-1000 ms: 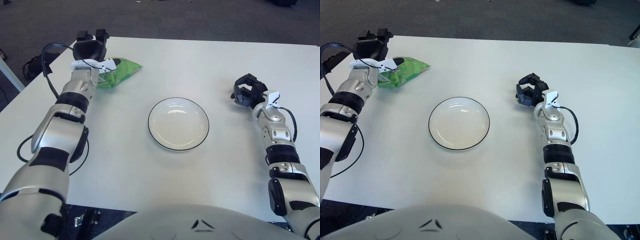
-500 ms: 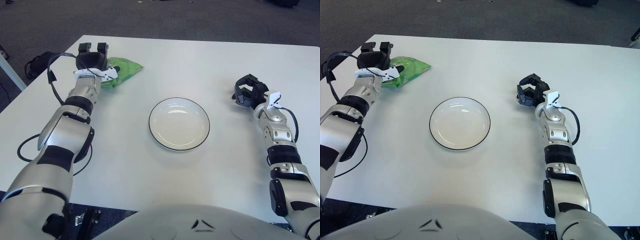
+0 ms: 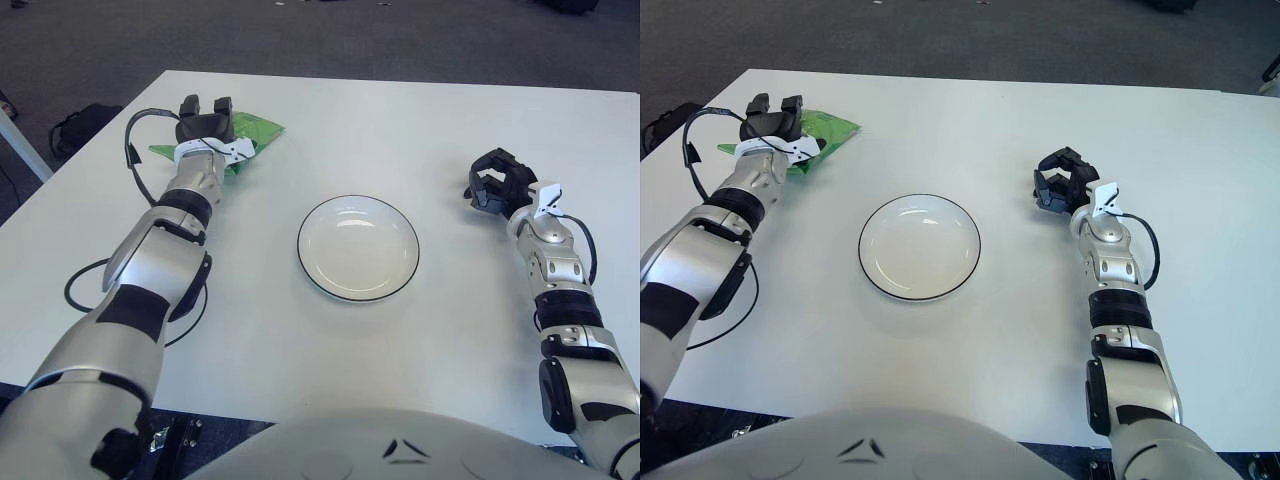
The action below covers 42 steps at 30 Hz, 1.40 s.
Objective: Put the snack into the plate.
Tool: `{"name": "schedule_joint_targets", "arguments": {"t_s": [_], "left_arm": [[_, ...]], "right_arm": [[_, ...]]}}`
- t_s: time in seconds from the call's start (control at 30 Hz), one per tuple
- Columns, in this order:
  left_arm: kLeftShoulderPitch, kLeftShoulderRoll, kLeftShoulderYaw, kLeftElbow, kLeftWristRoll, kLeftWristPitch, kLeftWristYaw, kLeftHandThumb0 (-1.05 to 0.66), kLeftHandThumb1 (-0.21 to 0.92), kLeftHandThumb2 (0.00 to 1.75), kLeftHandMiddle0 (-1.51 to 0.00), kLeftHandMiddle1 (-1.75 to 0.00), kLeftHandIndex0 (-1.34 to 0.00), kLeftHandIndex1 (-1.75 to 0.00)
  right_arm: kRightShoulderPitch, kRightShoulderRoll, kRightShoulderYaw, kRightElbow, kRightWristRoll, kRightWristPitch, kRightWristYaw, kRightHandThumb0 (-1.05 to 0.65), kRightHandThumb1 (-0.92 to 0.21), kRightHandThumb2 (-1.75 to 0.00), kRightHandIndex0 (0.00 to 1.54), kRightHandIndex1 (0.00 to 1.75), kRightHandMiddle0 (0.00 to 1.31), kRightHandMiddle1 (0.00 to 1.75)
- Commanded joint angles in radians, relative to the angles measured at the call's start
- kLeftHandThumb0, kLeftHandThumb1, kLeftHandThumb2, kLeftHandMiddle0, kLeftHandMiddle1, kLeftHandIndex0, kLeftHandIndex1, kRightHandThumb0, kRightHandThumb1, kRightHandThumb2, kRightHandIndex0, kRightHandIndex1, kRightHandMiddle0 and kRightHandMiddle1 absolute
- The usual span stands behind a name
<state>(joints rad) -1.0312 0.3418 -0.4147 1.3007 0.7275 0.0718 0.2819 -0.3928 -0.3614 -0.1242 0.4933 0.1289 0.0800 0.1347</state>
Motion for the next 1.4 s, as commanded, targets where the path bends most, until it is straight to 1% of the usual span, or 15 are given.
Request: {"name": "schedule_joint_targets", "arguments": {"t_s": [0.0, 0.17, 0.27, 0.43, 0.6, 0.97, 1.1, 1.13, 1.17, 1.2, 1.23, 1.27, 1.33, 1.37], "left_arm": [[-0.004, -0.010, 0.017, -0.008, -0.040, 0.013, -0.044, -1.05, 0.92, 0.94, 0.00, 0.00, 0.00, -0.13], [0.003, -0.018, 0.028, -0.012, -0.077, 0.006, -0.063, -1.05, 0.92, 0.94, 0.00, 0.00, 0.00, -0.14], [0.014, -0.036, 0.033, -0.001, -0.097, -0.001, -0.071, -1.05, 0.92, 0.92, 0.00, 0.00, 0.00, -0.17], [0.022, -0.052, 0.025, 0.005, -0.111, -0.007, -0.078, -1.05, 0.92, 0.89, 0.00, 0.00, 0.00, -0.26], [0.027, -0.067, 0.015, 0.013, -0.112, 0.005, -0.088, -1.05, 0.92, 0.87, 0.00, 0.00, 0.00, -0.31], [0.042, -0.074, -0.005, 0.031, -0.096, 0.038, -0.052, -1.05, 0.92, 0.82, -0.02, -0.01, 0.00, -0.35], [0.064, -0.065, -0.016, 0.052, -0.082, 0.046, -0.009, -1.05, 0.92, 0.78, -0.07, -0.04, 0.00, -0.42], [0.072, -0.063, -0.017, 0.058, -0.079, 0.046, 0.005, -1.05, 0.92, 0.75, -0.06, -0.24, 0.00, -0.48], [0.077, -0.062, -0.019, 0.060, -0.075, 0.048, 0.025, -1.05, 0.92, 0.74, -0.05, -0.33, 0.00, -0.50], [0.079, -0.061, -0.021, 0.062, -0.073, 0.049, 0.038, -1.04, 0.92, 0.71, -0.03, -0.49, 0.00, -0.55], [0.082, -0.058, -0.023, 0.064, -0.072, 0.047, 0.049, -1.04, 0.92, 0.70, -0.02, -0.59, 0.00, -0.58], [0.084, -0.056, -0.025, 0.065, -0.070, 0.044, 0.056, -1.03, 0.92, 0.69, -0.01, -0.64, 0.00, -0.60], [0.095, -0.047, -0.039, 0.069, -0.056, 0.031, 0.087, -0.98, 0.92, 0.67, -0.01, -0.82, 0.00, -0.68], [0.098, -0.046, -0.044, 0.070, -0.052, 0.027, 0.098, -0.96, 0.92, 0.66, 0.00, -0.86, 0.00, -0.70]], "right_arm": [[0.121, 0.037, 0.043, 0.069, -0.028, 0.115, 0.026, -0.01, -0.43, -1.14, 0.61, 1.57, 0.31, 1.75], [0.122, 0.035, 0.046, 0.066, -0.031, 0.116, 0.028, -0.01, -0.43, -1.14, 0.61, 1.58, 0.31, 1.75], [0.123, 0.034, 0.049, 0.063, -0.033, 0.116, 0.030, -0.01, -0.42, -1.15, 0.61, 1.59, 0.31, 1.75], [0.123, 0.032, 0.055, 0.060, -0.040, 0.115, 0.030, -0.01, -0.42, -1.16, 0.61, 1.61, 0.31, 1.75], [0.125, 0.030, 0.059, 0.057, -0.044, 0.117, 0.025, -0.01, -0.43, -1.15, 0.60, 1.60, 0.31, 1.75], [0.134, 0.030, 0.068, 0.034, -0.044, 0.122, 0.020, -0.01, -0.45, -1.13, 0.59, 1.60, 0.30, 1.75], [0.139, 0.028, 0.076, 0.021, -0.047, 0.127, 0.023, -0.01, -0.46, -1.12, 0.59, 1.60, 0.29, 1.75], [0.140, 0.028, 0.077, 0.017, -0.047, 0.128, 0.024, -0.01, -0.46, -1.12, 0.59, 1.59, 0.29, 1.75], [0.141, 0.027, 0.080, 0.014, -0.048, 0.128, 0.024, -0.01, -0.46, -1.12, 0.59, 1.59, 0.29, 1.75], [0.143, 0.027, 0.082, 0.011, -0.049, 0.129, 0.024, -0.01, -0.46, -1.11, 0.59, 1.59, 0.29, 1.75], [0.144, 0.027, 0.084, 0.008, -0.049, 0.131, 0.024, -0.01, -0.46, -1.11, 0.59, 1.59, 0.29, 1.75], [0.145, 0.026, 0.085, 0.005, -0.049, 0.132, 0.023, -0.01, -0.46, -1.11, 0.59, 1.59, 0.29, 1.75], [0.148, 0.023, 0.090, -0.005, -0.052, 0.136, 0.024, -0.01, -0.46, -1.11, 0.59, 1.59, 0.28, 1.75], [0.149, 0.023, 0.092, -0.008, -0.053, 0.137, 0.024, -0.01, -0.46, -1.11, 0.59, 1.60, 0.28, 1.75]]}}
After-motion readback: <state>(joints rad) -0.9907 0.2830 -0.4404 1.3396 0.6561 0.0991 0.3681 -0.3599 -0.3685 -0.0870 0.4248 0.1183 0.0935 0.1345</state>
